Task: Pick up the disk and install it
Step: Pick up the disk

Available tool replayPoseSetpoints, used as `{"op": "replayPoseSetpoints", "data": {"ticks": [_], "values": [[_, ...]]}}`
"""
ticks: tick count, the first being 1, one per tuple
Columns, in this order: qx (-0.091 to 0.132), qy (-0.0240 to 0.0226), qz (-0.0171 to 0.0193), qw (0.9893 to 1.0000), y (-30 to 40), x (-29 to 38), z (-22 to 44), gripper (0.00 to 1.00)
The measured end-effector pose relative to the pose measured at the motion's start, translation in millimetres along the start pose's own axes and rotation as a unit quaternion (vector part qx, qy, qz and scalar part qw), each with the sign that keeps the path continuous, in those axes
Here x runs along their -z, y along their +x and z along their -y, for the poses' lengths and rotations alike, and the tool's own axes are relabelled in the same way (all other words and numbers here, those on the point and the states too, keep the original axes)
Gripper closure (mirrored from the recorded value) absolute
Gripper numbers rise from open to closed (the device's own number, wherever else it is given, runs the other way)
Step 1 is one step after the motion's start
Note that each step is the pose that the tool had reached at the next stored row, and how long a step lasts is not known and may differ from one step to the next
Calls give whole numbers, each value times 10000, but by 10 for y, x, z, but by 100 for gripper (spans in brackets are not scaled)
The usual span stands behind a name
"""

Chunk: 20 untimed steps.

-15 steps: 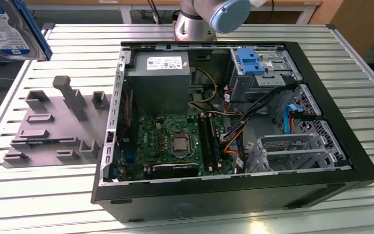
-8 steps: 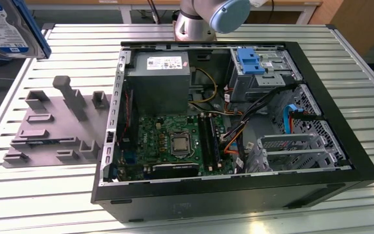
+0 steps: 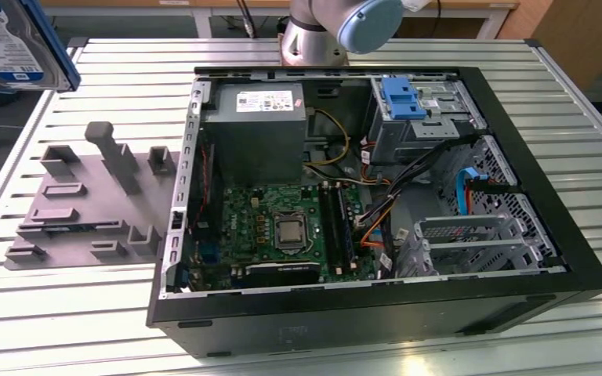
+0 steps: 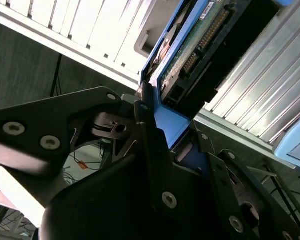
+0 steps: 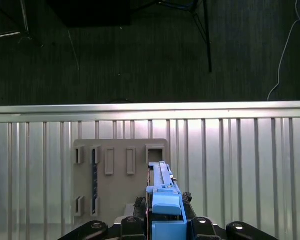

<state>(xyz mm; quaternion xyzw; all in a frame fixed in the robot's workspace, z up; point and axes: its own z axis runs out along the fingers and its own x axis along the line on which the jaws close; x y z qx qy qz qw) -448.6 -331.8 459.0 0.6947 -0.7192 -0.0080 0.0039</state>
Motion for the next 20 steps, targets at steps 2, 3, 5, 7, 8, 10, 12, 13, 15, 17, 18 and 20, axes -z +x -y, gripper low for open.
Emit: {"op": "replayPoseSetpoints", "data": {"ticks": [2,3,5,7,8,10,12,13,15,17,18,20], "values": [[0,0,0,10000,0,14,0,64],[0,0,0,10000,0,21,0,64],[0,0,0,10000,0,34,0,64],[0,0,0,10000,0,49,-1,64],[0,0,0,10000,0,56,-1,64],[0,0,0,10000,0,70,-1,64],[0,0,0,10000,0,82,-2,64],[0,0,0,10000,0,89,-2,64],[0,0,0,10000,-1,101,-2,64],[0,0,0,10000,-1,113,-2,64],[0,0,0,10000,-1,119,-2,64],[0,0,0,10000,-1,127,-2,64]]}}
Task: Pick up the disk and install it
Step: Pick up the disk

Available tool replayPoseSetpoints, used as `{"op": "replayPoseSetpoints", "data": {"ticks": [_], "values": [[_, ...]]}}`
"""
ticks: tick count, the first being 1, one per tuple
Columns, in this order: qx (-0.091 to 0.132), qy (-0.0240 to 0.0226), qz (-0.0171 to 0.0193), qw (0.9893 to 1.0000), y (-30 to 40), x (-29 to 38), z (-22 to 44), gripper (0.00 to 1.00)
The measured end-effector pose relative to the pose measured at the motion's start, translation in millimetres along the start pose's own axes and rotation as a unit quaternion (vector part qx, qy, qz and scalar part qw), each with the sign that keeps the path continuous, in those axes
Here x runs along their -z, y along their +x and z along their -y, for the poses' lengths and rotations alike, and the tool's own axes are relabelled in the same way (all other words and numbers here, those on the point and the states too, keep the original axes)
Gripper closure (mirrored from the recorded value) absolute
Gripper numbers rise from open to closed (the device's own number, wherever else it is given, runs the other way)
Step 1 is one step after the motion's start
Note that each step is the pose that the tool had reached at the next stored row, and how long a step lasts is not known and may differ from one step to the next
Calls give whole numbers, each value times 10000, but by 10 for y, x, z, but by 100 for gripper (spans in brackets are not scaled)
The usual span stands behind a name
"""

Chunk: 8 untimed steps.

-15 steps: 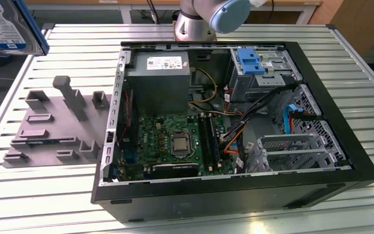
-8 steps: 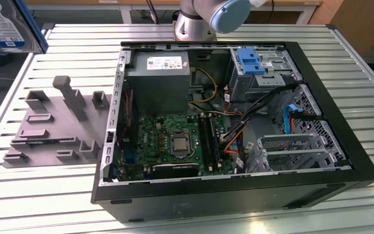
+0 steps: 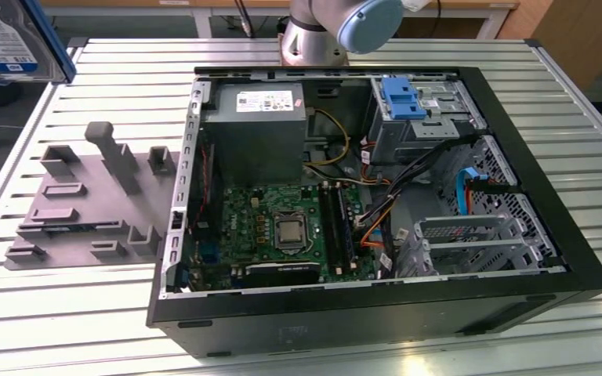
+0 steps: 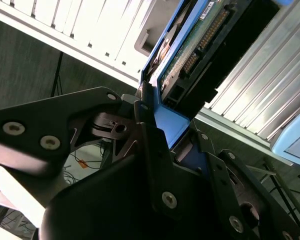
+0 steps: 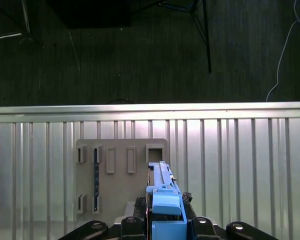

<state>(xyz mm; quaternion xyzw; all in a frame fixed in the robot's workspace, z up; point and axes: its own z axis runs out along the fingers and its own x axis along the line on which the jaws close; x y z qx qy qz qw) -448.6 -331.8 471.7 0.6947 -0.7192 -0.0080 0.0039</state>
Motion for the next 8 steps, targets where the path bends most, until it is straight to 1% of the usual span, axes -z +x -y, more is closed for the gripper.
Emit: {"op": "replayPoseSetpoints", "data": {"ticks": [6,8], "values": [[0,0,0,10000,0,5,0,64],[0,-1,-1,10000,-1,6,9,64]]}}
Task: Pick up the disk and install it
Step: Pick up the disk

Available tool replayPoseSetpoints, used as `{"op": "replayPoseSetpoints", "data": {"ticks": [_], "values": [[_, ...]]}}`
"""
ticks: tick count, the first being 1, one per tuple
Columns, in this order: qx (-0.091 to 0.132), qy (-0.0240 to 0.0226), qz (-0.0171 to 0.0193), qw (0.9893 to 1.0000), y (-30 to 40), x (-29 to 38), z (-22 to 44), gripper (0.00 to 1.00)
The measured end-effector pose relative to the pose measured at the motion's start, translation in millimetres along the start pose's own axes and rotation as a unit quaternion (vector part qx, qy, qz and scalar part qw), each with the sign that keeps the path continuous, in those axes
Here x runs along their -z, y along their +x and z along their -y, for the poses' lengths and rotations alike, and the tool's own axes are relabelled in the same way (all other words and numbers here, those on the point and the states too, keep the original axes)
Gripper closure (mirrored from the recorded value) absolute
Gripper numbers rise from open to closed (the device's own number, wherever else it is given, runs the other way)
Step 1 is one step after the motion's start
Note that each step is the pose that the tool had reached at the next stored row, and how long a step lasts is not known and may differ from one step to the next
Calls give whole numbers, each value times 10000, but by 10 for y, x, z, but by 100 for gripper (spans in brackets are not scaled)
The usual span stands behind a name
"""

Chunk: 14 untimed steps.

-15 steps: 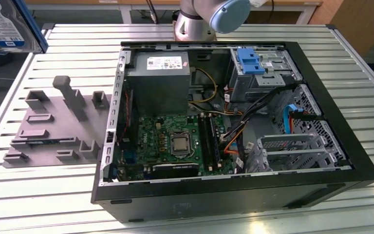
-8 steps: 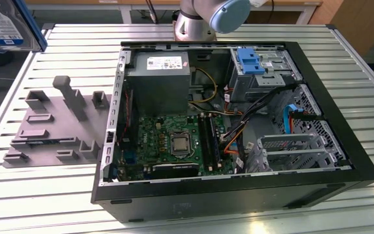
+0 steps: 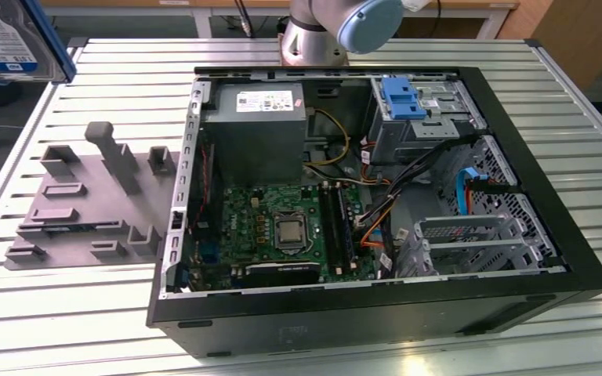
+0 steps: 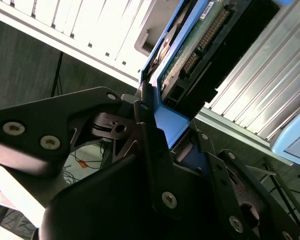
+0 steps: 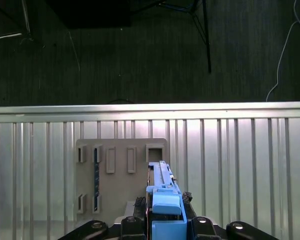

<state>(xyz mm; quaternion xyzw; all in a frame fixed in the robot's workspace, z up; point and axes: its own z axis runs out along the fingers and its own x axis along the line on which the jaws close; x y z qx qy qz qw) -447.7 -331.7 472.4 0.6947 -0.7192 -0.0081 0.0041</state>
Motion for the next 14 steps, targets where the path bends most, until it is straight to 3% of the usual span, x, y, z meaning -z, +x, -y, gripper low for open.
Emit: {"op": "replayPoseSetpoints", "data": {"ticks": [9,14], "values": [[0,1,1,10000,0,0,28,64],[0,1,1,10000,-1,45,28,64]]}}
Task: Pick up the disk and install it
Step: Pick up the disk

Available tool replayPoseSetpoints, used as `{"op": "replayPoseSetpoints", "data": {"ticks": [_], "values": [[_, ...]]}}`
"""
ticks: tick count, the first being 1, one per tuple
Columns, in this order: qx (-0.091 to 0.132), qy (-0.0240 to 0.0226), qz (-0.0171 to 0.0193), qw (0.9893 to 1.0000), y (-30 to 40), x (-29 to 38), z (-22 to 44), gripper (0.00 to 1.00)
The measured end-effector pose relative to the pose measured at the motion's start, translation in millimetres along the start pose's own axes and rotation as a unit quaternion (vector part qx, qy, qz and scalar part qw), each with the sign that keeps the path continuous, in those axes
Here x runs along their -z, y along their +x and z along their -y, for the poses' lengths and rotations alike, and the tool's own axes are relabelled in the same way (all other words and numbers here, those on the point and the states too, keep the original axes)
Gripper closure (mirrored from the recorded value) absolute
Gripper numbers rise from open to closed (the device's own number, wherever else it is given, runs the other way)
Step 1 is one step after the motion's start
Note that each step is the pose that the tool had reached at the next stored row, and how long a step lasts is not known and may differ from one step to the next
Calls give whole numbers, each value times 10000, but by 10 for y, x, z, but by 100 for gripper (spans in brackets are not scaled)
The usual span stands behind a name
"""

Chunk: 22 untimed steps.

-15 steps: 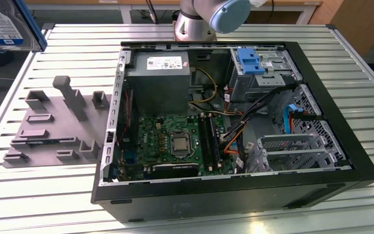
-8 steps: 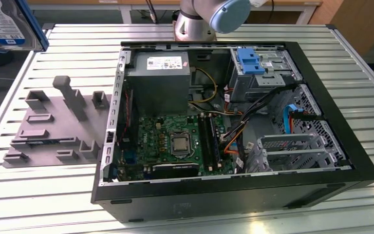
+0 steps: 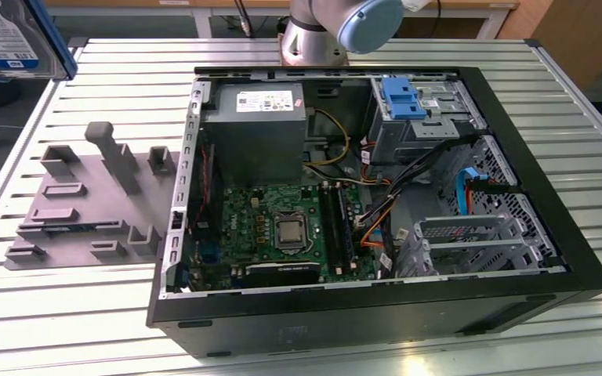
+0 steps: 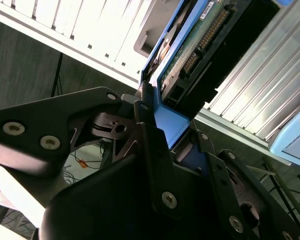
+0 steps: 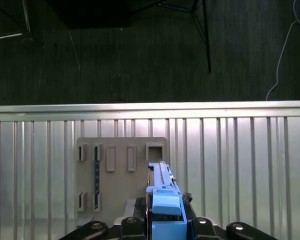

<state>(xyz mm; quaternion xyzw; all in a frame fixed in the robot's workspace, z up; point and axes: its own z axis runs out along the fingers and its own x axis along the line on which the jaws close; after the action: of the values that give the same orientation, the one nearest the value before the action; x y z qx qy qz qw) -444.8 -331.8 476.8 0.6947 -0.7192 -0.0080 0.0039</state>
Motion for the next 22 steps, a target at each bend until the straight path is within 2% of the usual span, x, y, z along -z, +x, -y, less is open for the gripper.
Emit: {"op": "replayPoseSetpoints", "data": {"ticks": [10,22], "values": [[0,-1,0,10000,-1,5,12,64],[0,0,0,10000,-4,6,101,64]]}}
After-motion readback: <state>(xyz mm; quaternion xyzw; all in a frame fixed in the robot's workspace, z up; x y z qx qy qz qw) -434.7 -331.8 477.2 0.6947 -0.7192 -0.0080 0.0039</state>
